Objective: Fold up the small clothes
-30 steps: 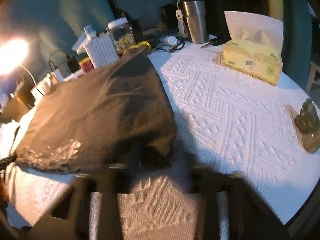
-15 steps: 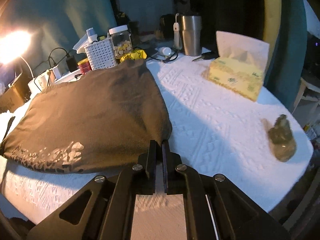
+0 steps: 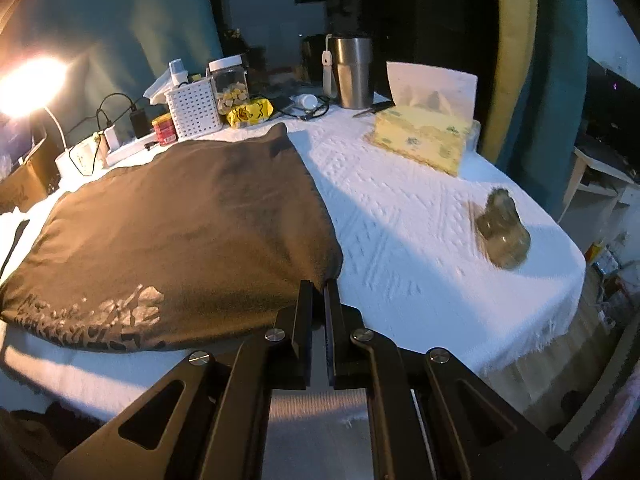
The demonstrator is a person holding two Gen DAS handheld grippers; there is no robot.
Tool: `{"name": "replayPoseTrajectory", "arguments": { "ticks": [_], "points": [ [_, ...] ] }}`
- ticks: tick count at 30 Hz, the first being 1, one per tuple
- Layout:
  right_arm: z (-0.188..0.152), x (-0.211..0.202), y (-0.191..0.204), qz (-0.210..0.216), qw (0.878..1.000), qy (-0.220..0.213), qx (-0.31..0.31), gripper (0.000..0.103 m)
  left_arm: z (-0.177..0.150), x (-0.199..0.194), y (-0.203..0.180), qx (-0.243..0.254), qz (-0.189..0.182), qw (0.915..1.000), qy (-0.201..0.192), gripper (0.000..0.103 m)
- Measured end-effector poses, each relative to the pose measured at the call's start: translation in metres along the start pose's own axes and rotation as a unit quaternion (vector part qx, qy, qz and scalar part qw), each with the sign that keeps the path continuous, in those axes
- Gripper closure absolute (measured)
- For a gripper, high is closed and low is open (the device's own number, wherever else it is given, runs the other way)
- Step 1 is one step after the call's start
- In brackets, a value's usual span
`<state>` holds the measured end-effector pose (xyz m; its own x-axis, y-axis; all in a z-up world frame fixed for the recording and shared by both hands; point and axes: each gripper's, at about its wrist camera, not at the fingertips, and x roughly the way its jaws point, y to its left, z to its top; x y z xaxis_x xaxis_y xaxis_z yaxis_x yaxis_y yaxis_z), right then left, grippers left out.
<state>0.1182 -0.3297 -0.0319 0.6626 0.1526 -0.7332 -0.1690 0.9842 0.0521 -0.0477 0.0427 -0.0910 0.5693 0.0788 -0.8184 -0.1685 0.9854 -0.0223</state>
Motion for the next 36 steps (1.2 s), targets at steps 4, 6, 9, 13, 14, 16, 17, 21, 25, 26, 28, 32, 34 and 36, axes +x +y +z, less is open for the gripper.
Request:
{"name": "replayPoseTrajectory", "arguments": {
  "ticks": [4,6,9,13,14,16,17,21,25,26,28,32,34,36],
  "points": [
    [-0.010,-0.001,-0.003,0.005,1.000,0.007,0.002,0.097,-0.004,0.006,0.000,0.002,0.006,1.0000,0.006,0.095],
    [-0.013,0.003,-0.005,0.008,1.000,0.012,0.007,0.097,-0.007,0.010,0.000,0.002,0.008,0.9999,0.010,0.095],
    [-0.016,0.005,-0.006,0.009,1.000,0.011,0.005,0.097,-0.010,0.013,0.001,0.002,0.009,0.9999,0.014,0.095],
    [-0.018,0.010,-0.011,0.011,1.000,0.016,0.017,0.097,-0.014,0.012,0.005,-0.015,0.005,0.9999,0.005,0.091],
    [-0.019,0.010,-0.011,0.005,1.000,0.017,0.016,0.097,-0.016,0.012,0.006,-0.018,0.007,0.9998,0.003,0.089],
    [-0.019,0.011,-0.014,-0.030,0.999,0.024,0.012,0.097,-0.017,0.010,0.011,-0.027,-0.005,0.9996,0.005,0.089],
    [-0.018,0.012,-0.018,-0.039,0.999,0.027,0.016,0.097,-0.017,0.009,0.014,-0.034,-0.014,0.9993,0.007,0.089],
    [-0.017,0.010,-0.042,-0.049,0.997,0.025,0.051,0.097,-0.012,-0.008,0.034,-0.082,-0.057,0.9948,-0.019,0.089],
    [-0.013,0.010,-0.049,-0.057,0.997,0.023,0.053,0.097,0.004,-0.020,0.040,-0.062,-0.005,0.9968,-0.050,0.089],
    [-0.011,0.011,-0.048,-0.057,0.997,0.023,0.050,0.097,0.008,-0.021,0.044,-0.065,0.002,0.9965,-0.053,0.089],
    [-0.007,0.013,-0.047,-0.060,0.997,0.022,0.043,0.097,0.015,-0.021,0.056,-0.075,0.012,0.9955,-0.058,0.089],
    [0.001,0.020,-0.042,-0.060,0.997,0.025,0.032,0.097,0.025,-0.017,0.067,-0.079,0.027,0.9946,-0.062,0.089],
    [0.005,0.026,-0.038,-0.057,0.998,0.028,0.026,0.092,0.033,-0.007,0.070,-0.083,0.030,0.9946,-0.055,0.088],
    [0.011,0.033,-0.034,-0.053,0.998,0.028,0.022,0.080,0.039,0.001,0.072,-0.088,0.025,0.9943,-0.055,0.080]
  ]
}}
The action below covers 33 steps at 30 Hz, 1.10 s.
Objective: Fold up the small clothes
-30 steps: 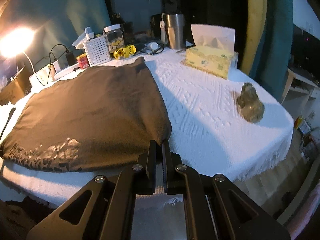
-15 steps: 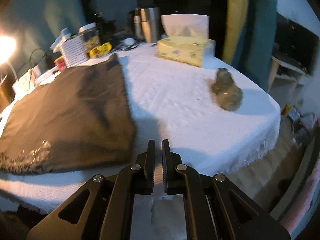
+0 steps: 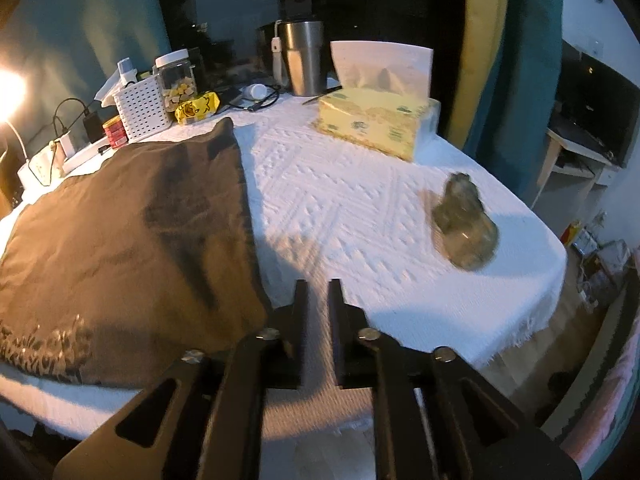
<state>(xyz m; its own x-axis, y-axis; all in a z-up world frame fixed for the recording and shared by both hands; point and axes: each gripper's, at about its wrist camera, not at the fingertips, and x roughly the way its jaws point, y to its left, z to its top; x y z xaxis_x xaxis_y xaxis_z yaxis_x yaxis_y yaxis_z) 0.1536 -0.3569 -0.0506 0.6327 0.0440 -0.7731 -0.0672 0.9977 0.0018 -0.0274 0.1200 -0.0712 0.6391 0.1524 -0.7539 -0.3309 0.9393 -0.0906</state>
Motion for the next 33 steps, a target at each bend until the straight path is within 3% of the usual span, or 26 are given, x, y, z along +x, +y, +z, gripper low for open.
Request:
{"name": "replayPoseTrajectory", "arguments": {
  "ticks": [1,3,7,12,16,18,19,20,29,33],
  "points": [
    [0.003,0.003,0.003,0.006,1.000,-0.001,-0.001,0.070,0.004,0.008,0.000,-0.003,-0.003,1.0000,0.000,0.068],
    [0.010,0.008,0.007,0.015,1.000,-0.005,0.000,0.067,0.013,0.025,0.000,-0.010,-0.010,0.9999,0.005,0.059],
    [0.024,0.021,0.017,0.028,1.000,-0.007,-0.001,0.067,0.028,0.056,-0.003,-0.012,-0.020,0.9995,0.019,0.059],
    [0.040,0.047,0.017,0.069,0.997,0.014,0.040,0.067,0.036,0.076,-0.011,0.012,-0.030,0.9990,0.031,0.059],
    [0.044,0.060,0.037,0.057,0.998,0.025,0.002,0.068,0.042,0.080,-0.016,0.028,-0.029,0.9983,0.041,0.059],
    [0.048,0.065,0.047,0.047,0.998,0.033,-0.025,0.073,0.044,0.082,-0.019,0.040,-0.022,0.9981,0.042,0.059],
    [0.048,0.067,0.051,0.038,0.998,0.033,-0.033,0.092,0.044,0.083,-0.020,0.044,-0.018,0.9980,0.042,0.059],
    [0.047,0.067,0.053,0.032,0.998,0.031,-0.039,0.097,0.044,0.084,-0.022,0.048,-0.015,0.9979,0.041,0.059],
    [0.039,0.062,0.051,0.010,0.999,0.014,-0.045,0.099,0.044,0.089,-0.030,0.083,0.033,0.9954,0.034,0.059],
    [0.036,0.053,0.044,0.012,0.999,0.015,-0.025,0.098,0.049,0.074,-0.028,0.062,0.032,0.9975,-0.002,0.059]
  ]
}}
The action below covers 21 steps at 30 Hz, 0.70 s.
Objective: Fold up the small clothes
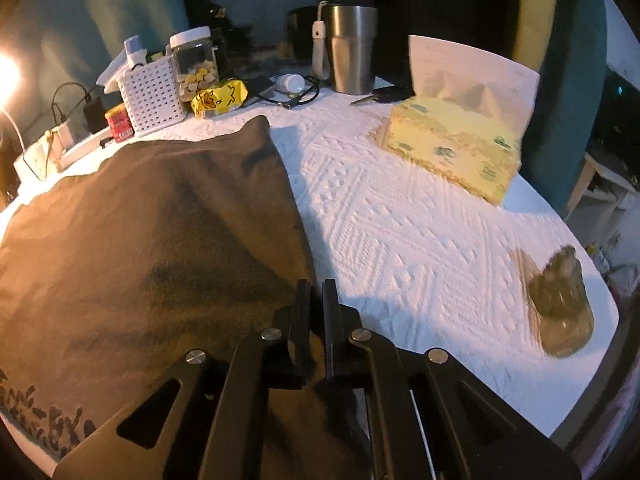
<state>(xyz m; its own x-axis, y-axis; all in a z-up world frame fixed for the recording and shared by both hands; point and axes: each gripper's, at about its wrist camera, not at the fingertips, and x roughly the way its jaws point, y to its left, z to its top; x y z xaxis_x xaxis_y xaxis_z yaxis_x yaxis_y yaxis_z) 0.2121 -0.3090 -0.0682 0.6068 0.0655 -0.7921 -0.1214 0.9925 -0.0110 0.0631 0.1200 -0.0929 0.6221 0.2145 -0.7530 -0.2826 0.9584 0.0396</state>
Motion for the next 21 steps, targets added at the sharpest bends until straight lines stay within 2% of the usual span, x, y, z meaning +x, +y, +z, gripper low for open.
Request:
{"name": "replayPoseTrajectory", "arguments": {
  "ticks": [2,3,4,5,6,7,8,12,17,21],
  "points": [
    [-0.005,-0.009,-0.007,-0.008,1.000,-0.002,0.014,0.098,0.003,-0.010,-0.002,-0.011,-0.007,0.9998,-0.018,0.059],
    [-0.009,-0.013,-0.012,-0.010,1.000,-0.001,0.023,0.094,0.003,-0.017,-0.004,-0.014,-0.013,0.9994,-0.029,0.059],
    [-0.011,-0.017,-0.016,-0.007,0.999,0.001,0.033,0.086,0.003,-0.023,-0.007,-0.014,-0.018,0.9990,-0.038,0.059],
    [-0.016,-0.022,-0.023,-0.003,0.999,0.002,0.044,0.071,0.002,-0.028,-0.012,-0.013,-0.025,0.9985,-0.047,0.059],
    [-0.019,-0.026,-0.027,0.003,0.999,0.002,0.052,0.061,0.001,-0.031,-0.015,-0.011,-0.031,0.9981,-0.051,0.059],
    [-0.023,-0.031,-0.033,0.010,0.998,0.000,0.061,0.047,-0.001,-0.035,-0.022,-0.004,-0.039,0.9976,-0.058,0.059],
    [-0.027,-0.037,-0.040,0.016,0.997,-0.003,0.073,0.044,-0.002,-0.037,-0.027,0.001,-0.044,0.9972,-0.061,0.059],
    [-0.040,-0.061,-0.054,0.037,0.994,-0.011,0.105,0.044,-0.010,-0.045,-0.049,0.024,-0.064,0.9956,-0.064,0.059],
    [-0.055,-0.081,-0.048,0.050,0.993,-0.012,0.110,0.044,-0.019,-0.058,-0.059,0.024,-0.083,0.9939,-0.068,0.059],
    [-0.069,-0.083,-0.033,0.088,0.988,0.004,0.127,0.040,-0.024,-0.064,-0.061,0.022,-0.090,0.9937,-0.064,0.059]
  ]
}}
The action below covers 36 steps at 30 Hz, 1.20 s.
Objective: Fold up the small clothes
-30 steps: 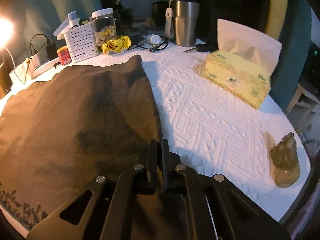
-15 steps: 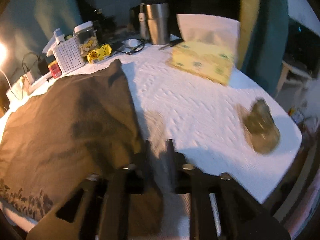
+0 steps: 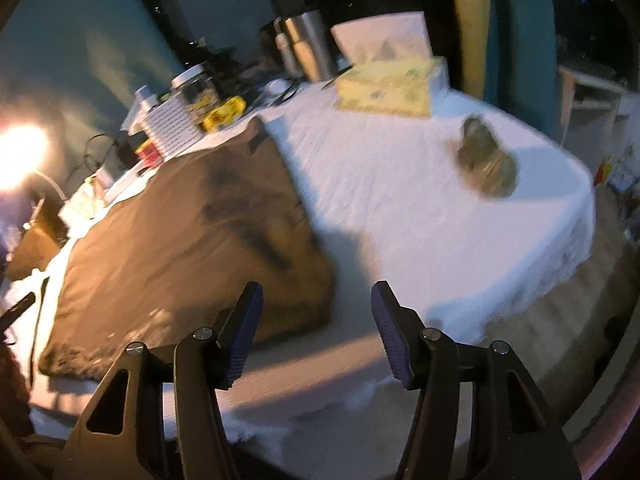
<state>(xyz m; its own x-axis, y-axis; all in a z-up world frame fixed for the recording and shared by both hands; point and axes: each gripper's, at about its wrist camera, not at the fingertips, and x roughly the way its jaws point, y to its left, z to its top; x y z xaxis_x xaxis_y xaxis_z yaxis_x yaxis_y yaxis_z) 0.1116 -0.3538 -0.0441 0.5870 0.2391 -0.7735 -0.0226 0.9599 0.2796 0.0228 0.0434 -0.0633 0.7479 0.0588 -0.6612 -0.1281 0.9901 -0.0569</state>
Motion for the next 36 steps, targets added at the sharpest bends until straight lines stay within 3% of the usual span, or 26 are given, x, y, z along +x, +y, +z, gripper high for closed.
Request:
{"name": "replayPoseTrajectory", "arguments": {
  "ticks": [3,6,12,20,25,36],
  "points": [
    [-0.010,0.004,0.007,0.009,1.000,0.011,0.011,0.040,-0.004,-0.005,-0.002,0.002,-0.001,1.0000,0.000,0.059],
    [-0.013,0.004,0.013,0.011,1.000,0.005,0.014,0.033,-0.007,-0.006,-0.001,0.005,0.002,1.0000,-0.001,0.059],
    [-0.009,0.011,0.025,0.016,1.000,0.001,0.016,0.032,-0.012,-0.001,0.014,-0.010,0.012,0.9999,0.007,0.059],
    [0.002,0.029,0.042,0.023,0.999,-0.013,0.025,0.033,-0.014,0.008,0.034,-0.024,0.027,0.9992,0.018,0.059],
    [0.010,0.046,0.060,0.050,0.999,-0.005,0.019,0.032,-0.014,0.016,0.040,-0.029,0.030,0.9988,0.026,0.059],
    [0.035,0.079,0.092,0.047,0.999,-0.007,-0.015,0.033,-0.012,0.037,0.067,-0.049,0.041,0.9965,0.054,0.059]
  ]
}}
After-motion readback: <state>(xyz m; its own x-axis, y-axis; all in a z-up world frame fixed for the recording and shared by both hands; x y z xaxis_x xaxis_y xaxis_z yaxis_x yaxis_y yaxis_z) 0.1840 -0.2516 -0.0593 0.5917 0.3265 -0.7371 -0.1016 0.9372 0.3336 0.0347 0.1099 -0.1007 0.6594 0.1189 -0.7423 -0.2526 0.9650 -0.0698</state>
